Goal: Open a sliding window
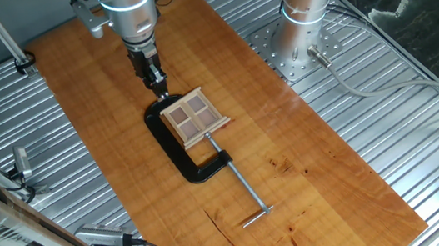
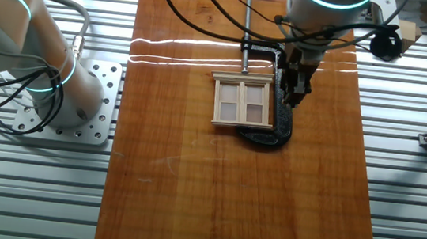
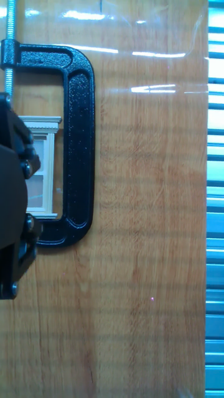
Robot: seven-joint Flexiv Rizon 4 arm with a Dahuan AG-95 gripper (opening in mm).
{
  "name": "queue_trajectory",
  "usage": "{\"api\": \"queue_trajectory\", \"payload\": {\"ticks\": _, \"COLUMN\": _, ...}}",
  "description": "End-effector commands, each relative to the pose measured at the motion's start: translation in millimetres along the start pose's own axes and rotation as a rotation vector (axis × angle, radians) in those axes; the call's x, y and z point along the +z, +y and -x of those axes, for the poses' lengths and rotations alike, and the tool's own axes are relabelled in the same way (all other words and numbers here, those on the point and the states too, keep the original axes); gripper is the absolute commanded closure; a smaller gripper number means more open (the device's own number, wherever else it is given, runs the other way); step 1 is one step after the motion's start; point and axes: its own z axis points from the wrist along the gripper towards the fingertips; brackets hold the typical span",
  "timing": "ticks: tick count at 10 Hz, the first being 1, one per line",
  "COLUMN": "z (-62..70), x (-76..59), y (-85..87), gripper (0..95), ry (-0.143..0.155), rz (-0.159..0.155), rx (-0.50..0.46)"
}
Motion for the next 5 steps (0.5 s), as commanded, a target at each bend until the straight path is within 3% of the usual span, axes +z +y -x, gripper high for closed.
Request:
{"api": "queue_trajectory", "payload": {"ticks": 1, "z": 1.4, "x": 0.1, "y": 0.5, "gripper": 95.0, "ry": 0.001, "rz": 0.002, "rx": 0.0}}
{"api": "queue_trajectory", "payload": {"ticks": 5, "z": 1.2, "x": -0.6, "y": 0.8, "gripper": 95.0, "ry": 0.002, "rz": 0.001, "rx": 0.004}}
